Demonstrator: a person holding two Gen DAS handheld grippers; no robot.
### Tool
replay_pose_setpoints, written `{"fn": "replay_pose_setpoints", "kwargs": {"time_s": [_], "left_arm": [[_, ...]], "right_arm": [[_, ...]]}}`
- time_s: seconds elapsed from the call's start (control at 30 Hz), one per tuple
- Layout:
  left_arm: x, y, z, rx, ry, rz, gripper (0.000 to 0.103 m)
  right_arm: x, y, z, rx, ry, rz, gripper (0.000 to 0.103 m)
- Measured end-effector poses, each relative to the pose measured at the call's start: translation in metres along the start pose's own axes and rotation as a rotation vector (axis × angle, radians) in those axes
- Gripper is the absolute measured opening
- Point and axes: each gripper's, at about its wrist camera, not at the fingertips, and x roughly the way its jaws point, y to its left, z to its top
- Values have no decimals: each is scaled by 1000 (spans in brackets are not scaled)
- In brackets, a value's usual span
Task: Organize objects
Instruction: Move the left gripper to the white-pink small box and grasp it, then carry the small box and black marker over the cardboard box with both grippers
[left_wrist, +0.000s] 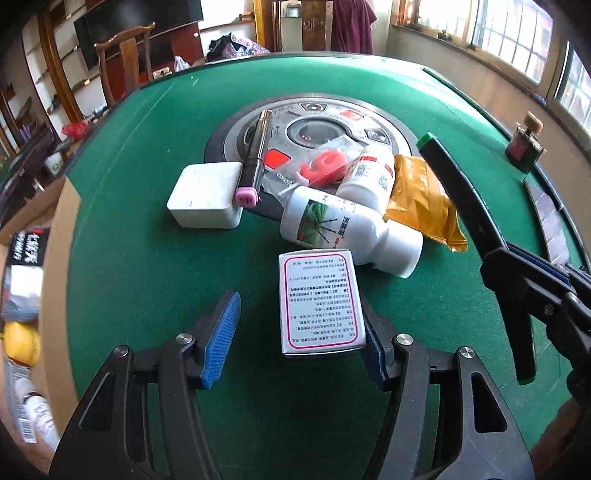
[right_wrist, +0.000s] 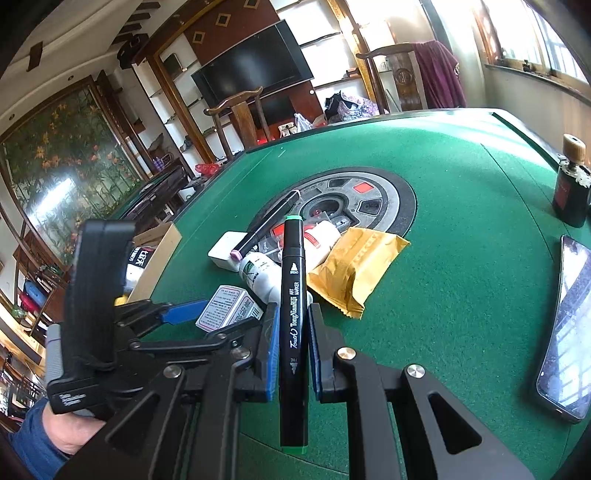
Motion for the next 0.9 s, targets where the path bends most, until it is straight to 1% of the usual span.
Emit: {"fn": "replay_pose_setpoints", "kwargs": {"time_s": [0.03,0.07,0.1,0.13,0.17,0.27,0.6,0.9], "left_arm": [[0,1,0,-5,0,-2,60],[0,2,0,-6,0,-1,56],[-2,2,-1,-5,-4,0,50],[-3,3,-1,-7,-8,-6,38],[-4,3,-2,-10,-9,-10,35],[-9,5,-7,-18,-11,-29,35],[-32,19,-19,-43,-55,-42,35],[-44,28,-28,-55,-76,-52,35]], "right_arm": [[0,0,0,-1,2,0,13],[1,0,0,-2,4,0,13],[2,0,-1,-4,7,-1,13],[2,0,0,-5,8,-1,13],[2,1,0,-6,10,0,13],[3,2,0,-13,12,1,13],[6,5,-1,-28,16,-5,13],[8,8,-3,-27,17,0,13]]}}
